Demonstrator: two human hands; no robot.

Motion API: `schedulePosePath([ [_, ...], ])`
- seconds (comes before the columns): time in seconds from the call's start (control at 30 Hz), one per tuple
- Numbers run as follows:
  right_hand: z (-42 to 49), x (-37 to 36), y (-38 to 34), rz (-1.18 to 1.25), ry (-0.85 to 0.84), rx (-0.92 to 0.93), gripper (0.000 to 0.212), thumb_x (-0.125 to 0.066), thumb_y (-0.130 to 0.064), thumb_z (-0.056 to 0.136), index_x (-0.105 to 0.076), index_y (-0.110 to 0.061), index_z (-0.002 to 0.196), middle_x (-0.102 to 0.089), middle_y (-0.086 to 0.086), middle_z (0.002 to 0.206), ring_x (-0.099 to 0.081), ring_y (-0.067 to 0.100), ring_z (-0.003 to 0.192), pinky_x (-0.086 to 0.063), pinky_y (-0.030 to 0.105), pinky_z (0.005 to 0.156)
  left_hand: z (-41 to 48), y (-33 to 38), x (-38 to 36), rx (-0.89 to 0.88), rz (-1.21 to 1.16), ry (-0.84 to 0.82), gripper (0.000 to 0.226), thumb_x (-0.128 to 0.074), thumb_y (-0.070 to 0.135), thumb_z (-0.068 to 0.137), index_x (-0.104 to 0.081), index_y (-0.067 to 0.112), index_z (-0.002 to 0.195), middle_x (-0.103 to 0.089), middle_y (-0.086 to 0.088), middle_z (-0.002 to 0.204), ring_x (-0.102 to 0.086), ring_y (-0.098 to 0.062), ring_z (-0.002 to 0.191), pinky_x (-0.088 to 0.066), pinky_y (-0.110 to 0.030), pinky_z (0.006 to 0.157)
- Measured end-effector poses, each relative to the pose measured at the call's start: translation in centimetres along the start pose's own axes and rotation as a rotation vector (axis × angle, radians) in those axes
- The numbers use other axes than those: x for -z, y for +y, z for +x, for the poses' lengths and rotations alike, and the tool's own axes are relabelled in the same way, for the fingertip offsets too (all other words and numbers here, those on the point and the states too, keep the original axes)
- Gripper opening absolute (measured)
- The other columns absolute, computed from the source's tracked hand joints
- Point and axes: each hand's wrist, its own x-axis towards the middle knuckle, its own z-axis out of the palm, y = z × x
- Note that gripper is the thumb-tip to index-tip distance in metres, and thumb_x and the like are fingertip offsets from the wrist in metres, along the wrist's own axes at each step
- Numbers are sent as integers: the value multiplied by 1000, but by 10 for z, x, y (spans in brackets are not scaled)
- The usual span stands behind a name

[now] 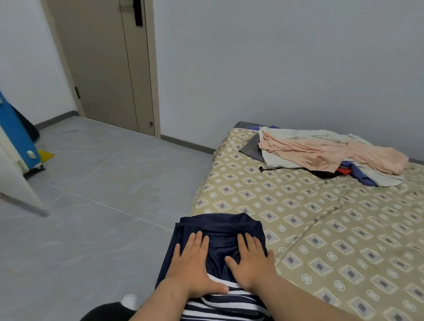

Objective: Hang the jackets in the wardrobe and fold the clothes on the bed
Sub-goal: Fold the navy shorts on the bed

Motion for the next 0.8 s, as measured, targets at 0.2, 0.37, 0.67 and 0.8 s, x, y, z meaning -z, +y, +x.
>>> schedulePosePath([
  [0.2, 7, -1, -3, 108, 145, -28, 76, -29, -65, 95, -11, -25, 157, -12, 0, 164, -10, 23, 150, -12, 48, 120, 2, -10, 0, -49, -175, 115, 93, -37, 72, 81, 0, 34, 157, 17, 12, 163, 26, 3, 138, 11, -33, 119],
  [0.37, 1, 12, 2, 477, 322, -214, 63, -58, -40, 88, -39, -13, 141, -37, 11, 141, -38, 29, 128, -38, 37, 104, -3, -9, 5, 454, -545, 431, 81, -58, 65, 79, -35, 23, 144, -36, -12, 150, -41, -32, 134, -41, -46, 108],
  [0.67, -16, 33, 11, 1208, -29, -500, 41, -75, -28, 77, -56, -5, 107, -68, 12, 98, -68, 32, 86, -58, 45, 85, -17, -37, 40, 532, -1160, 30, 53, -88, 26, 60, -65, 0, 101, -74, -16, 90, -73, -33, 78, -61, -46, 75],
  [0.8, -21, 36, 10, 1325, -137, -494, 52, -75, -29, 78, -60, -4, 121, -73, 17, 100, -72, 36, 87, -60, 49, 82, -24, -36, 44, 501, -1320, -108, 47, -86, 18, 74, -64, -2, 111, -74, -21, 92, -73, -39, 82, -60, -50, 75],
])
